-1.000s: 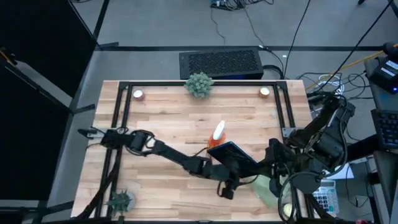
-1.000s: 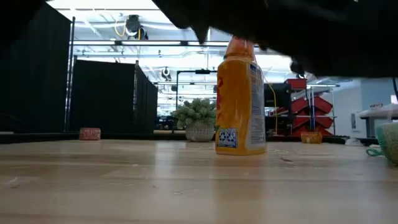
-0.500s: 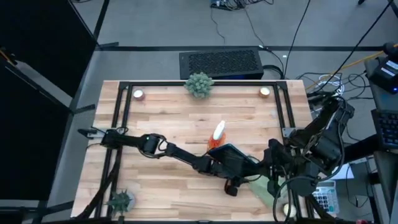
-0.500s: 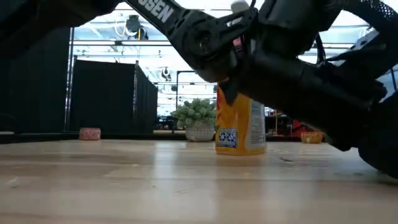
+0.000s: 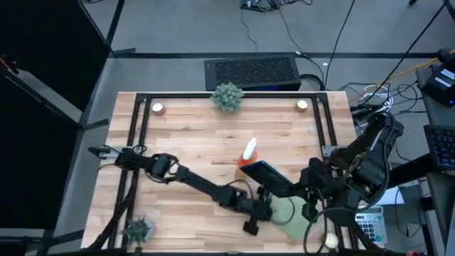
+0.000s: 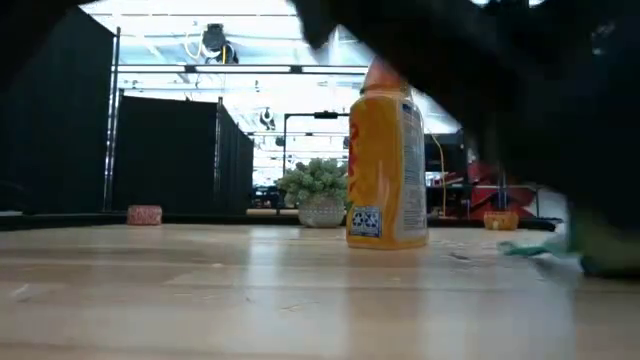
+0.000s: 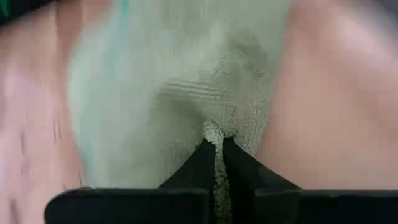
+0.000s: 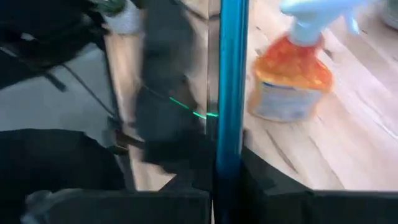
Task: Apply microfiber cloth
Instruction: Wipe the front of the blue tablet with the green microfiber cloth
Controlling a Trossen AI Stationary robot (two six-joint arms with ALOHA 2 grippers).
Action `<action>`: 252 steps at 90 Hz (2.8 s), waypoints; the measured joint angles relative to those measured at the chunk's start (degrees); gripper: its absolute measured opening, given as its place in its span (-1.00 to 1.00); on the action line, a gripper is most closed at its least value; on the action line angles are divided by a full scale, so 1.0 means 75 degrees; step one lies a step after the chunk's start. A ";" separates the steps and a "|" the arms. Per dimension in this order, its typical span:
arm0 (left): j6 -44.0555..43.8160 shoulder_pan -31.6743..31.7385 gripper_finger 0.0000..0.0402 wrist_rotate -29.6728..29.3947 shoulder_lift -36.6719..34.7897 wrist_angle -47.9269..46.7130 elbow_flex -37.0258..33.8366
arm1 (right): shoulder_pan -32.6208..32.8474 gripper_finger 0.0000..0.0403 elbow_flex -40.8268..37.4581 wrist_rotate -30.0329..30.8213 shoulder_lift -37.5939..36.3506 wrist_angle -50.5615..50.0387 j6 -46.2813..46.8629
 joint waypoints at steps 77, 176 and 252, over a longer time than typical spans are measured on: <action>-0.0488 -0.1057 -1.00 -0.5431 -0.3732 -0.2432 0.0006 | -0.0055 -0.96 -0.0012 0.0580 0.2399 0.1897 0.0715; -0.3188 -0.2171 -1.00 -0.6772 -0.4394 -0.6504 -0.0256 | -0.0248 -0.96 -0.0009 0.2302 0.2317 0.0942 0.1719; -0.0700 -0.1182 -1.00 -0.5911 -0.4235 -0.1144 -0.1766 | -0.0310 -0.96 -0.0006 0.2499 0.2724 0.2770 0.0442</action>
